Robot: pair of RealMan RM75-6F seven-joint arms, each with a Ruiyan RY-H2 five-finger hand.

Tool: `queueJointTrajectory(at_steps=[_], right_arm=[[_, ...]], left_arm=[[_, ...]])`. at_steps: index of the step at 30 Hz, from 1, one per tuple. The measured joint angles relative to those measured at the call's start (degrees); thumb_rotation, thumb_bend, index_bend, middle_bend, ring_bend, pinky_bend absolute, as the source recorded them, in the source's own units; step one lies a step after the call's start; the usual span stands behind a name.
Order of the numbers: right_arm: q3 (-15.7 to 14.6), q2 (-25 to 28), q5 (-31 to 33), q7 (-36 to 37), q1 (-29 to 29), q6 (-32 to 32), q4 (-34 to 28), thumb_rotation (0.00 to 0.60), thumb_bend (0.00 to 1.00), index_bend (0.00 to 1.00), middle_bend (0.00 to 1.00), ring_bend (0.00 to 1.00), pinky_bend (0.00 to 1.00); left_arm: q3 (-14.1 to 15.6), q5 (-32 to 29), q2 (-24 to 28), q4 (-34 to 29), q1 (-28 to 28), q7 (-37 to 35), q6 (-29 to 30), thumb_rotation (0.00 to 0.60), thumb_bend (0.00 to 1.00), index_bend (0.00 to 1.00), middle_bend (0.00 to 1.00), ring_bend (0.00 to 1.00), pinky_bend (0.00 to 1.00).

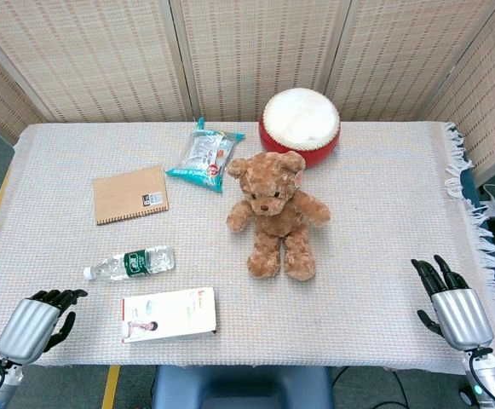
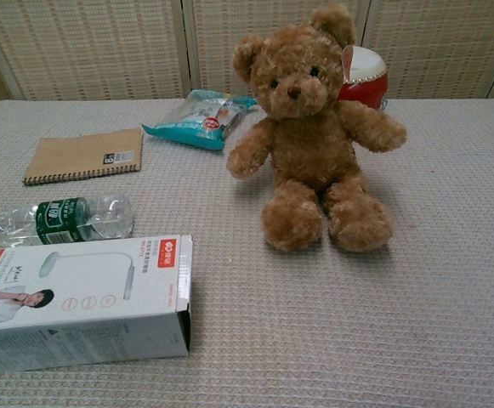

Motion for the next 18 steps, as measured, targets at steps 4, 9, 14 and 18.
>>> queueJointTrajectory(at_steps=[4,9,14,18], right_arm=[[0.10,-0.05,-0.09,-0.06,-0.28,0.34,-0.32,0.600,0.11,0.02,0.12,0.02,0.28],[0.84,-1.69,-0.81,1.17,0.10,1.22,1.55,0.600,0.11,0.10,0.13,0.05,0.28],[2.87,-6.01,-1.82,3.79,1.49,2.79,7.10,0.600,0.11,0.22,0.14,0.07,0.28],[5.04,-11.15,-2.42,7.08,3.66,3.78,15.23,0.600,0.11,0.29,0.16,0.09,0.28]], left_arm=[[0.22,0.58,-0.15,0.17,-0.07,0.33,0.02,0.600,0.55,0.32,0.44,0.44,0.54],[0.35,0.67,-0.08,0.04,-0.04,-0.09,0.16,0.600,0.55,0.32,0.44,0.44,0.54],[0.07,0.08,-0.15,0.66,-0.19,-1.01,-0.01,0.600,0.55,0.32,0.44,0.44,0.54],[-0.40,-1.51,0.03,0.88,-0.27,-1.58,-0.61,0.600,0.55,0.32,0.44,0.44,0.54]])
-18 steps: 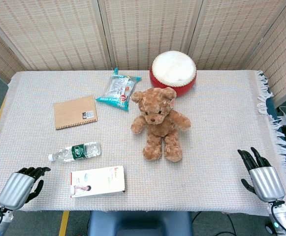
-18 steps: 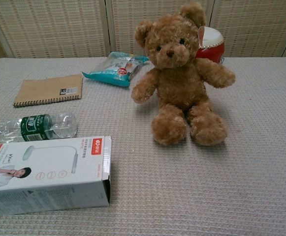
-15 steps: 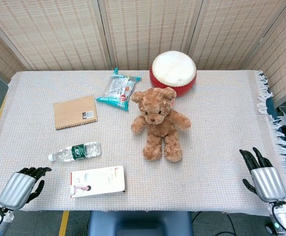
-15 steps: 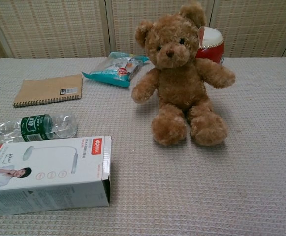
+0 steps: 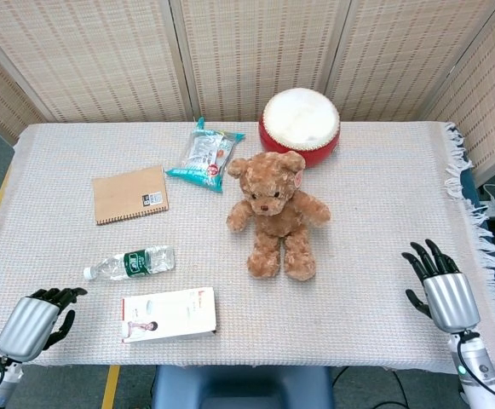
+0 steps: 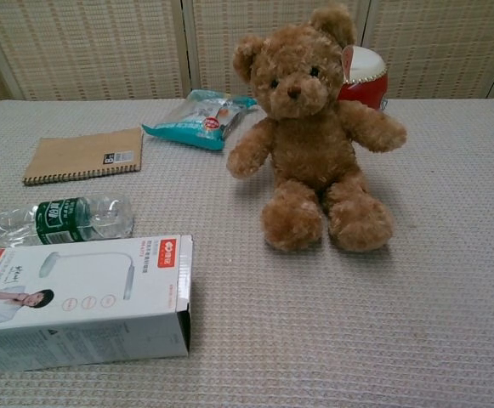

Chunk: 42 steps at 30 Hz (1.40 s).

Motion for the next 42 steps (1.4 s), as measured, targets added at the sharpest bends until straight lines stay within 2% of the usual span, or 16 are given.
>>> queueJointTrajectory(at_steps=[4,10,16,19,28,42], right_arm=[[2.63,-6.82,-0.46,3.72,3.93,0.38,11.27,0.600,0.11,0.35,0.19,0.09,0.33],[6.04,-17.13,-0.60,8.74,11.11,0.47,27.79,0.600,0.11,0.35,0.19,0.10,0.34],[7.22,-25.68,-0.39,11.71,17.57,-0.93,40.74,0.600,0.11,0.35,0.19,0.10,0.34],[7.14,-29.25,-0.15,12.08,20.07,-2.06,45.18,0.600,0.11,0.35,0.19,0.10,0.34],[6.58,-36.41,1.12,12.13,25.44,-4.07,52.84,0.600,0.11,0.35,0.19,0.10,0.37],[8.01,-40.95,5.53,11.10,30.24,-6.91,59.56,0.600,0.11,0.35,0.19,0.10,0.41]], left_arm=[[0.07,0.18,0.46,-0.44,0.38,-0.24,0.81,0.600,0.55,0.32,0.44,0.44,0.54],[0.29,1.27,0.79,-0.82,1.04,-0.54,2.47,0.600,0.55,0.32,0.44,0.44,0.54],[0.22,0.43,0.78,-0.99,0.61,-0.32,0.96,0.600,0.55,0.32,0.44,0.44,0.54],[0.28,0.50,0.88,-0.95,0.68,-0.53,1.10,0.600,0.55,0.32,0.44,0.44,0.54],[0.39,0.90,1.16,-0.84,0.72,-1.65,1.45,0.600,0.55,0.32,0.44,0.44,0.54],[0.72,1.79,1.39,-0.90,0.70,-2.45,1.70,0.600,0.55,0.32,0.44,0.44,0.54]])
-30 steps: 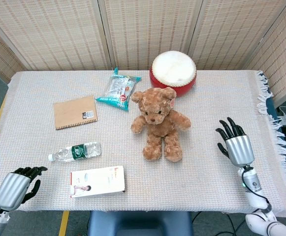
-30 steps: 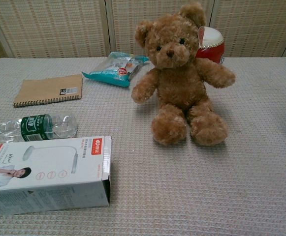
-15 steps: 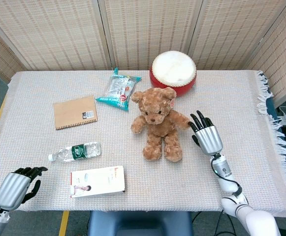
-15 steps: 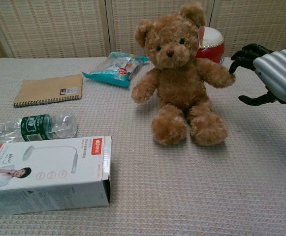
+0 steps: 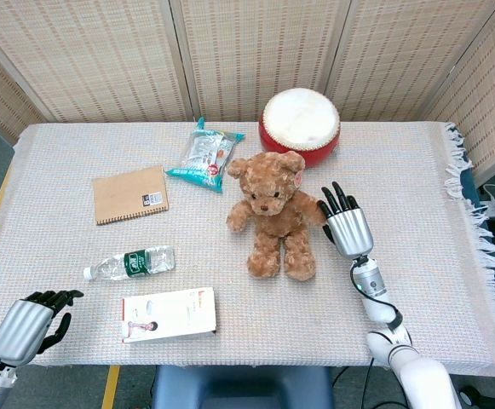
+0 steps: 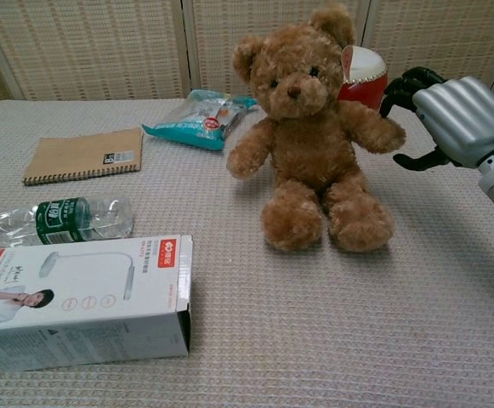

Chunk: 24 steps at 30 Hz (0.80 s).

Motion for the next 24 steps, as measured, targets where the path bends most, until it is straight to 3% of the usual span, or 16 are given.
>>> queueJointTrajectory(at_steps=[14,24], right_arm=[[0.28,-2.54,2.74,-0.84,2.75,-2.44,3.93,0.600,0.11,0.40,0.23,0.15,0.51],[0.00,-3.06,3.66,-1.67,3.72,-0.97,5.33,0.600,0.11,0.55,0.30,0.21,0.59]], left_arm=[[0.28,0.51,0.06,0.21,-0.09,-0.55,-0.01,0.600,0.55,0.32,0.44,0.44,0.54],[0.54,1.04,0.01,0.24,-0.10,-0.22,0.01,0.600,0.55,0.32,0.44,0.44,0.54]])
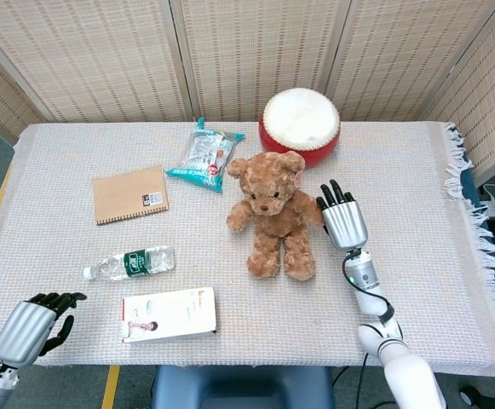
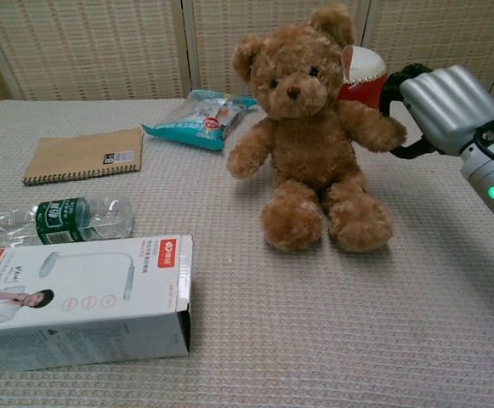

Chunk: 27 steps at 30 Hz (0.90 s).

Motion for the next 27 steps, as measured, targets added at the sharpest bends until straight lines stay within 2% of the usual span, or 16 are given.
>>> queueJointTrajectory(at_steps=[5,20,27], right_arm=[[0.55,0.12,1.04,-0.36,0.72,1.37,0.21,0.600,0.11,0.59,0.31,0.22,0.60],[-0.16,0.38,1.60,-1.03,0.37,-1.11,0.41,0.600,0.11,0.59,0.31,0.22,0.60],[0.30,0.45,2.37,0.60,0.84,1.14,-0.16,0.600,0.11,0.59,0.31,0.22,0.60]], left_arm=[[0.08,0.20,0.02,-0.13,0.00,0.05,0.05,0.600,0.55,0.32,0.44,0.44,0.54],[0.00,-0.02,0.12,-0.05,0.21,-0.12,0.37,0.600,0.55,0.32,0.44,0.45,0.54],[-0.03,-0.05,0.10,-0.05,0.23,-0.29,0.41,0.600,0.55,0.32,0.44,0.45,0.54]])
